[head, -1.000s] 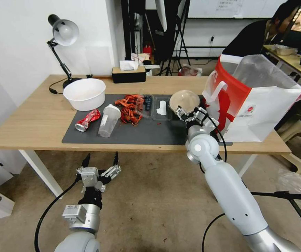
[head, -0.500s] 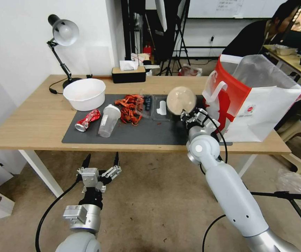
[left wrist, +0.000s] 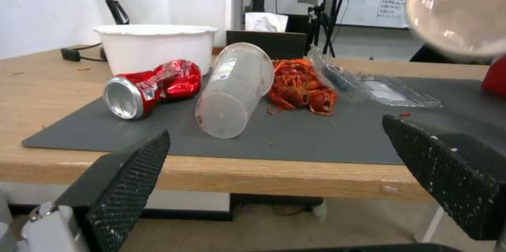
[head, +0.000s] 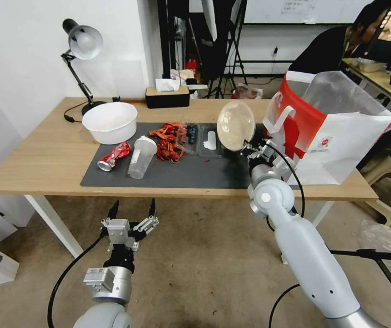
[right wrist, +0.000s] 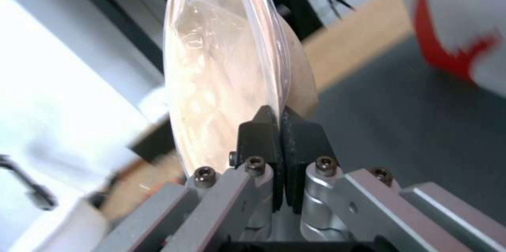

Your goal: Pick up the trash from the table and place it into the takeout bag.

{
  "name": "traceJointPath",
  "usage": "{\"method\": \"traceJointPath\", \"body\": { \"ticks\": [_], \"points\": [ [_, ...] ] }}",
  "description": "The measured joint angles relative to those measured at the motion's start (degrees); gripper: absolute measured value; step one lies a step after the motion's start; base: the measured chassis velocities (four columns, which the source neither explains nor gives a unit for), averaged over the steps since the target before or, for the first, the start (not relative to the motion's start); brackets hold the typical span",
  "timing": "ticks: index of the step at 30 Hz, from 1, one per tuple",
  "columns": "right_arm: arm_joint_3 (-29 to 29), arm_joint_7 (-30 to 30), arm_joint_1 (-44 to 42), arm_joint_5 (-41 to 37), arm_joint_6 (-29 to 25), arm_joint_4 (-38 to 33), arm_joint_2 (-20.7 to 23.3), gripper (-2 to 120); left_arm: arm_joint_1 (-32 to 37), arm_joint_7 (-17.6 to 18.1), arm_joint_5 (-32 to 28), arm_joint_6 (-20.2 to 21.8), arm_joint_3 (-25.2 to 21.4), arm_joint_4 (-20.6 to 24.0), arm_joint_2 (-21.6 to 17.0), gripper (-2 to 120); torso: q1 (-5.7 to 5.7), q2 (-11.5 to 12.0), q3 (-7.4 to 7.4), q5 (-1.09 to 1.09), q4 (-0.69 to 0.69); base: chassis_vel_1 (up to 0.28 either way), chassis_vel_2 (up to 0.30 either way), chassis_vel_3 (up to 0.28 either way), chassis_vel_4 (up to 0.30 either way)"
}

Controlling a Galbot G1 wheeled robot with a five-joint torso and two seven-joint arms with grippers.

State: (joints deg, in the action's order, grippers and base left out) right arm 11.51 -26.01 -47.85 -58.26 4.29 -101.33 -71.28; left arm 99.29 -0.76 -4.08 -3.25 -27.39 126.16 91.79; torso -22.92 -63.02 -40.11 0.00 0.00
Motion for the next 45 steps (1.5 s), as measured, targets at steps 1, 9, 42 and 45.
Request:
{"method": "traceJointPath", "body": {
  "ticks": [1, 9, 42, 45],
  "points": [
    [0.0, 0.0, 0.0, 0.0, 0.0, 0.0, 0.0, 0, 0.0, 0.0, 0.0, 0.0, 0.0, 0.0, 0.0, 100, 0.00, 0.0, 0.00, 0.00, 0.00, 0.000, 0.000, 0.000, 0.000],
    [2.8, 11.9, -1.9, 5.3, -3.7, -5.1, 2.6, 0, 0.0, 0.0, 0.2, 0.0, 0.1, -0.1, 0.0, 100, 0.00, 0.0, 0.00, 0.00, 0.00, 0.000, 0.000, 0.000, 0.000],
    [25.7, 8.7, -10.5, 38.3, 6.6, -15.2, 10.9, 19, 1.4, -0.1, 1.9, -1.3, 1.2, 0.9, 0.3, 100, 0.00, 0.0, 0.00, 0.00, 0.01, 0.000, 0.000, 0.000, 0.000],
    [25.7, 8.1, -10.5, 37.6, 6.9, -15.6, 10.8, 31, 1.5, -0.1, 1.9, -1.3, 1.1, 1.2, 0.3, 100, 0.00, 0.0, 0.00, 0.00, 0.00, 0.000, 0.000, 0.000, 0.000]
  ]
}}
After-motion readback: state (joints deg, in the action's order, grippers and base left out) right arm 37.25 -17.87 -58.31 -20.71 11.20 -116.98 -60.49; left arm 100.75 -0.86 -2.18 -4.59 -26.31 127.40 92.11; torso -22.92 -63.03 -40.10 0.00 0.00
